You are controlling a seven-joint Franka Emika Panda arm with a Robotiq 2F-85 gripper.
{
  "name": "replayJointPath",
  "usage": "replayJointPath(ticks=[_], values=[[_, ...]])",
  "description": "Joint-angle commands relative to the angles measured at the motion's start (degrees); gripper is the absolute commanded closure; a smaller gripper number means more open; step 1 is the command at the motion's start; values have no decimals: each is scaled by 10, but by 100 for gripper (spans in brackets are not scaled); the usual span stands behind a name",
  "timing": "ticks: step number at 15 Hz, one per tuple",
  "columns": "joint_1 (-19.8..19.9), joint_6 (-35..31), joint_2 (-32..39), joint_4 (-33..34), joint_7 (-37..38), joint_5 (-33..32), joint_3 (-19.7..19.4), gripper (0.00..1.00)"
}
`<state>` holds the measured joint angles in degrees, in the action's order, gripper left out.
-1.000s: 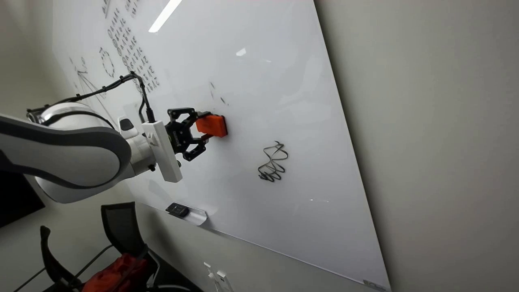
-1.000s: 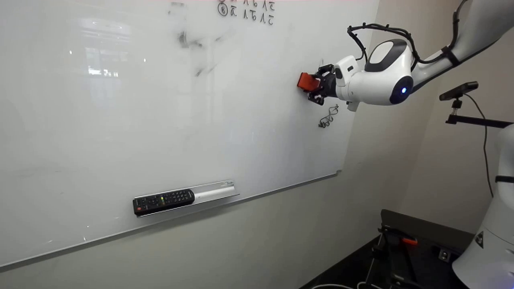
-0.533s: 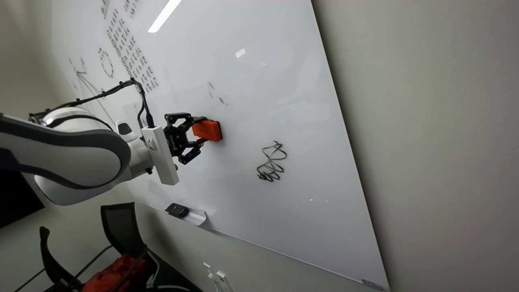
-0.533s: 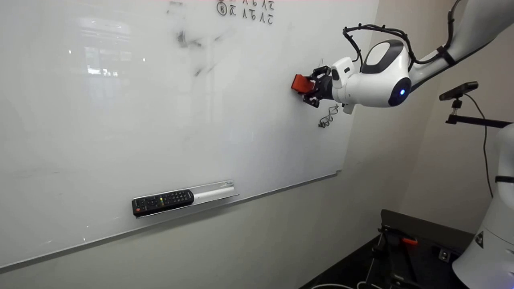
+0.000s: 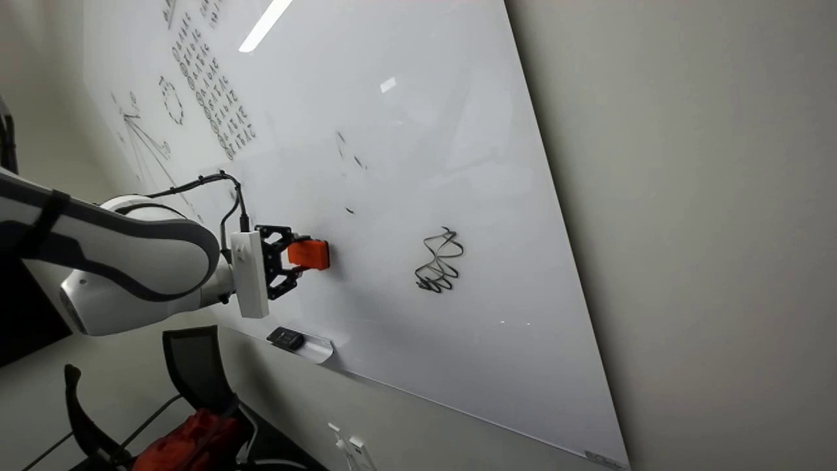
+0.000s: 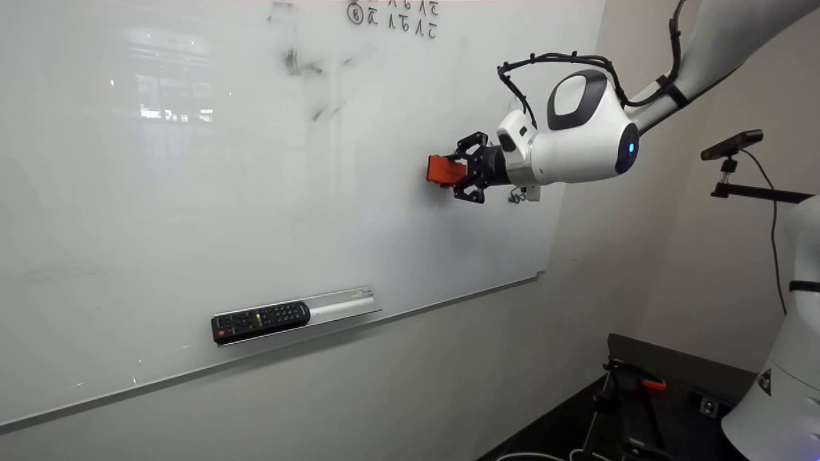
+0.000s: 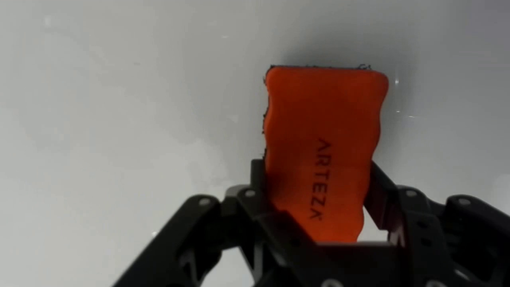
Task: Pick up the duster and erase the board
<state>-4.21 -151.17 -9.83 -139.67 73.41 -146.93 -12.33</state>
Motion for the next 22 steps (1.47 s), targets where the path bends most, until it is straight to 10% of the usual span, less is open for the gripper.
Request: replayJointPath(ticks=[1, 5, 6, 10, 11, 22], values=[[1, -102, 48, 32, -49, 26, -1, 65], [-1, -138, 57, 22, -49, 19, 0, 65], [-2, -143, 66, 25, -49, 19, 0, 40], [-1, -143, 68, 25, -48, 19, 0, 40], [-1, -143, 68, 25, -48, 19, 0, 65], [-40, -342, 349, 327, 0, 169, 19, 65]])
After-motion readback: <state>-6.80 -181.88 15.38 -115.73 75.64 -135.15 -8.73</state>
